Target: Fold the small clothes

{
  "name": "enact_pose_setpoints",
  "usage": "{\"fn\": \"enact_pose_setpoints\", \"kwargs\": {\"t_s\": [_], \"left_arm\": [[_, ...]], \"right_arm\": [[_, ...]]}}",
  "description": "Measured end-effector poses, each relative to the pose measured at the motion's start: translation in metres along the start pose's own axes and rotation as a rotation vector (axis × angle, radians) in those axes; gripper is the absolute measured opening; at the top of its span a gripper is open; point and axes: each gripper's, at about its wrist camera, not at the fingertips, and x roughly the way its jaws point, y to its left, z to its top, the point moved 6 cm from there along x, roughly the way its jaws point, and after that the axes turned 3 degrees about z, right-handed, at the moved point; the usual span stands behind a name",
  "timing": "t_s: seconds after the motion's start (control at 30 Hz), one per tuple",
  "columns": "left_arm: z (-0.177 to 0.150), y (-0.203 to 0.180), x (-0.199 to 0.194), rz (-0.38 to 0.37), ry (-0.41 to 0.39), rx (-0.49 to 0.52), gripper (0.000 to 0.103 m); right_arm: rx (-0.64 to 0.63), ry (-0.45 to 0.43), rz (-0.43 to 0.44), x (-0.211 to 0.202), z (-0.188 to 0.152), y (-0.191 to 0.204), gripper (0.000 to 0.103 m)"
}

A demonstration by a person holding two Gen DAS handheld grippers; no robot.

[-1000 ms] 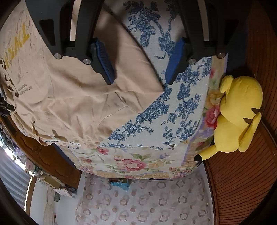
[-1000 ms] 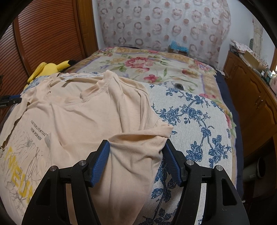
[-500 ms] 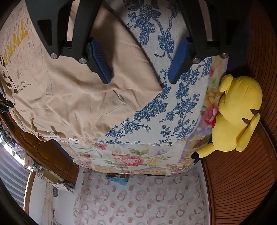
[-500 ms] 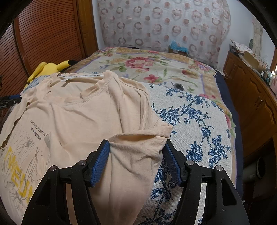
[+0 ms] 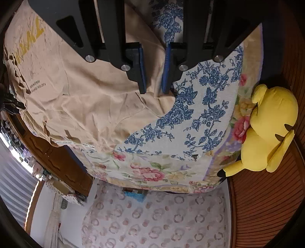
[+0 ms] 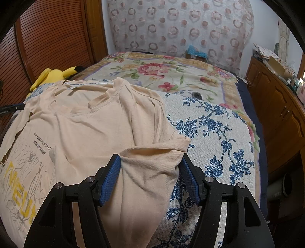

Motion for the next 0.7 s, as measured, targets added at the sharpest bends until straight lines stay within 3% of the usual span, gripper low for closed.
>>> {"fn": "enact_pose_setpoints", "kwargs": {"t_s": [0.47,0.6,0.67,0.7], "left_arm": [[0.0004,0.0004,0.0028,0.02,0.014,0.015,0.014],[0.002,0.0012,0.0028,0.017,0.031,0.003,0.003],[0.0026,-0.0004,-0.0002,0.004,0.024,-0.004,0.002],[0.0029,-0.0025,-0.003,-0.001,0.017,0.001,0.002]], "right_arm": [[0.0,0.0,0.001,0.0002,0.0002,0.0005,0.065],[-0.001,-0.001,0.0,0.0001,-0.0001,0.0004,0.065],[-0.007,-0.004,0.016,-0.0002,0.0007,0.002,0.051],[-0.022,-0.009,0.038,-0.0013,0.0005,0.0045,0.033]]}}
